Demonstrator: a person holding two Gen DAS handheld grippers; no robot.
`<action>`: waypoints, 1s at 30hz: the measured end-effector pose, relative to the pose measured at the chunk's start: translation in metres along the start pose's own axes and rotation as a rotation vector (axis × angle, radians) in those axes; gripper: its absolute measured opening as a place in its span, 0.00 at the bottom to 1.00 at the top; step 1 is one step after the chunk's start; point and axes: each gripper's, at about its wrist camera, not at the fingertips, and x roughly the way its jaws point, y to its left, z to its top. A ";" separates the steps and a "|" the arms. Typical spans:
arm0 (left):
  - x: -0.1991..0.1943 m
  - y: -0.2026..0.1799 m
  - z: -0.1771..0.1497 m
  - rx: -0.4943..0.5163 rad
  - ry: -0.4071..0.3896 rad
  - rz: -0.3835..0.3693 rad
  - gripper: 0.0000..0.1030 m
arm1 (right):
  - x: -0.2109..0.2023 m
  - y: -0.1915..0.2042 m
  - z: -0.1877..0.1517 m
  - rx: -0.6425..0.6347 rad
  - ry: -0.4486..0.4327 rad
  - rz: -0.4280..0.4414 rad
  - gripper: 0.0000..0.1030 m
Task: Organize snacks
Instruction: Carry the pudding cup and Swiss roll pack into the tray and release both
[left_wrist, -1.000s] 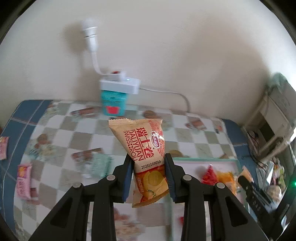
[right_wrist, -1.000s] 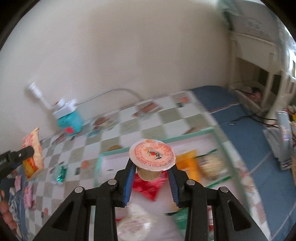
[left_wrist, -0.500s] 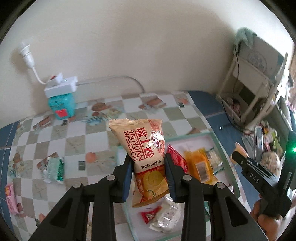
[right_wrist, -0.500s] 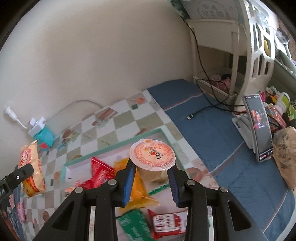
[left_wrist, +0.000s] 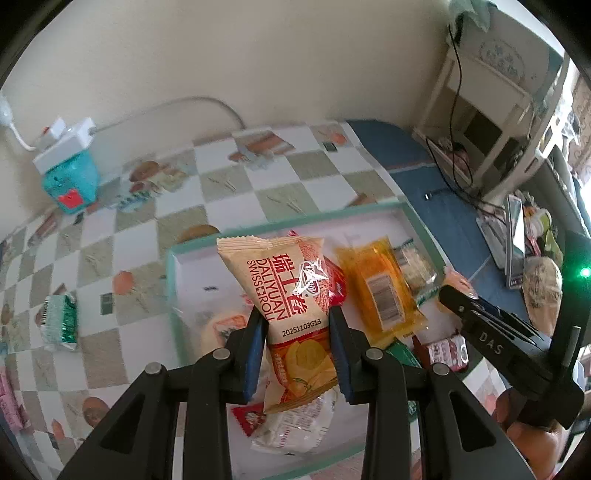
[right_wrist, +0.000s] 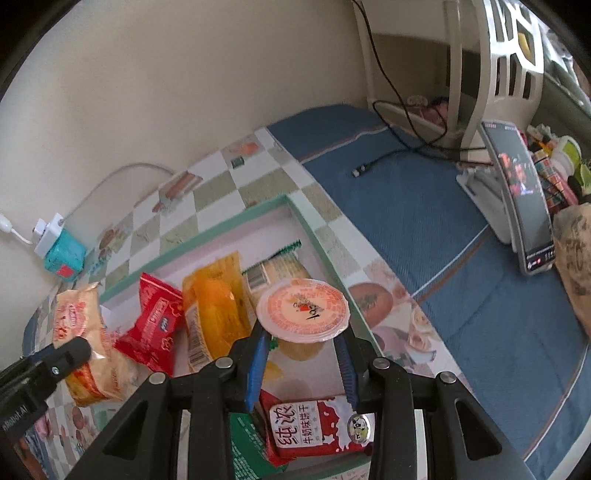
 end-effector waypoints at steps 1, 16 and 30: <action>0.001 -0.001 -0.001 0.004 0.006 0.002 0.34 | 0.002 -0.001 -0.001 0.000 0.010 -0.003 0.38; -0.009 0.032 0.004 -0.082 0.008 0.056 0.68 | -0.002 0.005 0.000 -0.001 0.017 0.001 0.72; -0.009 0.125 -0.008 -0.291 0.009 0.237 0.92 | -0.001 0.042 -0.010 -0.103 0.010 0.056 0.99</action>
